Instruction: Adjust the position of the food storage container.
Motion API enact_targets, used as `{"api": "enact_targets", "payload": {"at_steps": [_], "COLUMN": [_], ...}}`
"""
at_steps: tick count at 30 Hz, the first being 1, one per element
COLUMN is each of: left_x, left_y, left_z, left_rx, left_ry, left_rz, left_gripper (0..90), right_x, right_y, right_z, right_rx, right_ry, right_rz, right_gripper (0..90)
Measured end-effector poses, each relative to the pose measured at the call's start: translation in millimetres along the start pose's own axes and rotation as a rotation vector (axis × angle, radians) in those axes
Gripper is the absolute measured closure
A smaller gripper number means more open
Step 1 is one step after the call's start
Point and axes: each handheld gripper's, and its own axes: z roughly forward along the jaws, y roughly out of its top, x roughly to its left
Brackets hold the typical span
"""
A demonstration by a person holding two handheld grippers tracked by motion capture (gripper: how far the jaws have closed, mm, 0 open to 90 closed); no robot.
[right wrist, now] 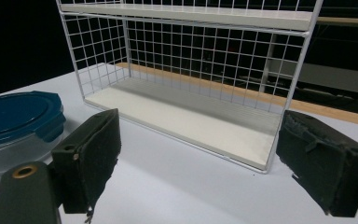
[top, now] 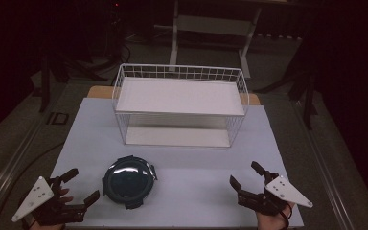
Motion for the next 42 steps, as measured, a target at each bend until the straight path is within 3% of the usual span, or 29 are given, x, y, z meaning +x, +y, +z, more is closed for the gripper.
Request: {"api": "enact_targets", "payload": {"at_steps": [13,17,20,22,23,26,30,37,42], "left_x": [-6.6,-9.1,-8.7,-9.8,-8.9,-1.8,10.8,23.2,32.1], "left_y": [4.2,10.8,18.7,23.9,26.2,30.1,27.1,13.2,-0.9], "left_z": [-1.3,-2.7,-2.5,-4.1,-5.2,-6.0,-2.7,5.0,11.4], "left_rx": [0.004,0.021,0.067,0.084,0.086,0.111,0.199,0.334,0.437], "left_ry": [-0.028,-0.039,-0.061,-0.041,-0.05,-0.085,-0.125,-0.166,-0.172], "left_rz": [-0.01,0.008,-0.003,0.027,0.032,0.019,-0.005,-0.012,-0.015], "left_gripper": [0.0,0.0,0.0,0.0,0.0,0.0,0.0,16.0,44.6], "right_x": [0.8,0.7,0.9,1.4,1.8,2.6,4.2,4.2,5.1], "right_y": [2.6,3.2,3.5,3.6,3.9,4.4,4.5,3.2,2.7], "right_z": [-2.1,-3.1,-4.0,-4.2,-4.2,-4.3,-4.3,-1.9,-1.1], "right_rx": [-0.011,-0.014,-0.018,-0.019,-0.018,-0.022,-0.02,-0.011,-0.006], "right_ry": [0.001,0.005,0.006,0.007,0.007,0.011,0.014,0.026,0.032], "right_rz": [0.001,0.008,0.013,0.014,0.013,0.012,0.007,0.01,0.009], "right_gripper": [13.7,13.7,13.7,13.7,13.7,13.7,13.7,13.7,13.7]}}
